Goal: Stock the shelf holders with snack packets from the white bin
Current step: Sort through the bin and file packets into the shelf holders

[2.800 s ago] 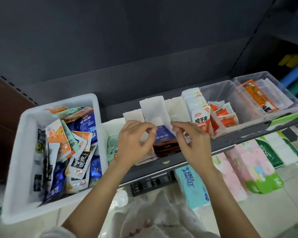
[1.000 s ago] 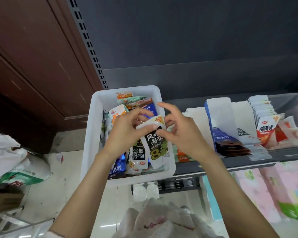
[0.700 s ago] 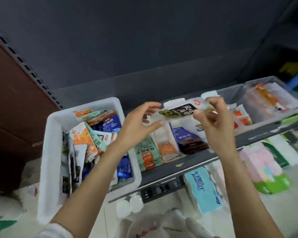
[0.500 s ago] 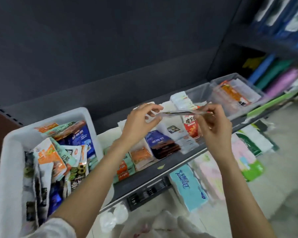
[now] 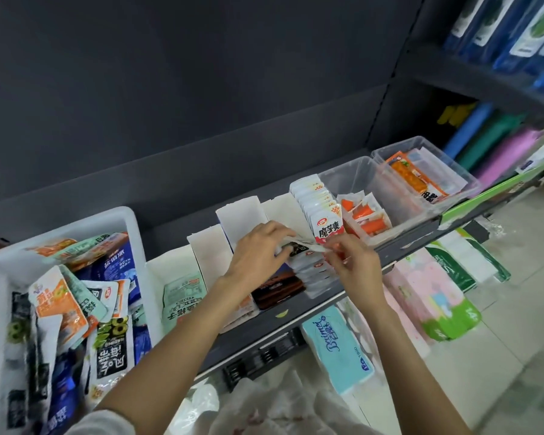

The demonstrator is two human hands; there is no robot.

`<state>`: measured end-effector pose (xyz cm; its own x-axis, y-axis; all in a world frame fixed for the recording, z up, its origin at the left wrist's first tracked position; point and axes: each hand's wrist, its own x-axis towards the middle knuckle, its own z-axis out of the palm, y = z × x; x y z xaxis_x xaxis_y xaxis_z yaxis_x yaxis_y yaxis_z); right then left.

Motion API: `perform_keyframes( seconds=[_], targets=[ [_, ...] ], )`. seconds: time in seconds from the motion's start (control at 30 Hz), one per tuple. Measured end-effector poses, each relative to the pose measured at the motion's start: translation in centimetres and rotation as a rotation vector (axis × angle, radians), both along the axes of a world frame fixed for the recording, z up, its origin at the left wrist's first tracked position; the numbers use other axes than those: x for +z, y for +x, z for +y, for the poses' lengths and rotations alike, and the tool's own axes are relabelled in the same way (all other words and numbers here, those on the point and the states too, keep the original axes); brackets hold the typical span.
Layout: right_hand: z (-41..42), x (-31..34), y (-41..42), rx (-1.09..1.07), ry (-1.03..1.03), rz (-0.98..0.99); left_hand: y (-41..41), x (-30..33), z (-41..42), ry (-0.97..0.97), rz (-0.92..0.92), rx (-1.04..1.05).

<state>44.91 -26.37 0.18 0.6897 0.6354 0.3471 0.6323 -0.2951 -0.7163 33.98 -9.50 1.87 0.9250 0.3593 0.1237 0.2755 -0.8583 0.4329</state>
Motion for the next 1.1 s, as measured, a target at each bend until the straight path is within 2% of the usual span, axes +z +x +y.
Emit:
perform_keyframes(
  seconds=[0.13, 0.27, 0.37, 0.5, 0.57, 0.63, 0.7, 0.87, 1.0, 1.1],
  targets=[
    [1.9, -1.1, 0.9, 0.021, -0.236, -0.345, -0.7, -0.7, -0.2, 0.014, 0.009, -0.038],
    [3.5, -1.7, 0.7, -0.015, -0.361, -0.46, -0.8, -1.0, -0.4, 0.05, -0.006, -0.026],
    [3.6, -0.9, -0.3, -0.024, -0.317, -0.377, -1.7, -0.4, -0.3, 0.029, -0.002, -0.011],
    [3.6, 2.9, -4.5, -0.022, 0.03, -0.057, -6.1, 1.8, 0.2, -0.126, -0.213, 0.193],
    [4.8, 4.8, -7.7, 0.078, 0.099, 0.001, -9.7, 2.7, 0.8, -0.151, -0.331, 0.293],
    [6.6, 5.8, -11.1, 0.243, 0.048, -0.017, -14.0, 2.8, 1.7, -0.078, -0.393, 0.367],
    [8.9, 5.8, -14.4, 0.43, -0.08, -0.04, -18.6, 2.1, 2.9, 0.02, -0.346, 0.457],
    [14.5, 3.5, -22.9, 0.739, -0.418, -0.057, -29.8, -1.8, 6.1, 0.136, 0.054, 0.703],
    [18.1, 0.9, -28.1, 0.767, -0.736, -0.152, -34.1, -3.3, 7.9, 0.068, 0.178, 0.78],
    [19.5, -0.8, -30.1, 0.618, -0.893, -0.164, -34.8, -4.3, 8.6, 0.065, 0.219, 0.704]
  ],
)
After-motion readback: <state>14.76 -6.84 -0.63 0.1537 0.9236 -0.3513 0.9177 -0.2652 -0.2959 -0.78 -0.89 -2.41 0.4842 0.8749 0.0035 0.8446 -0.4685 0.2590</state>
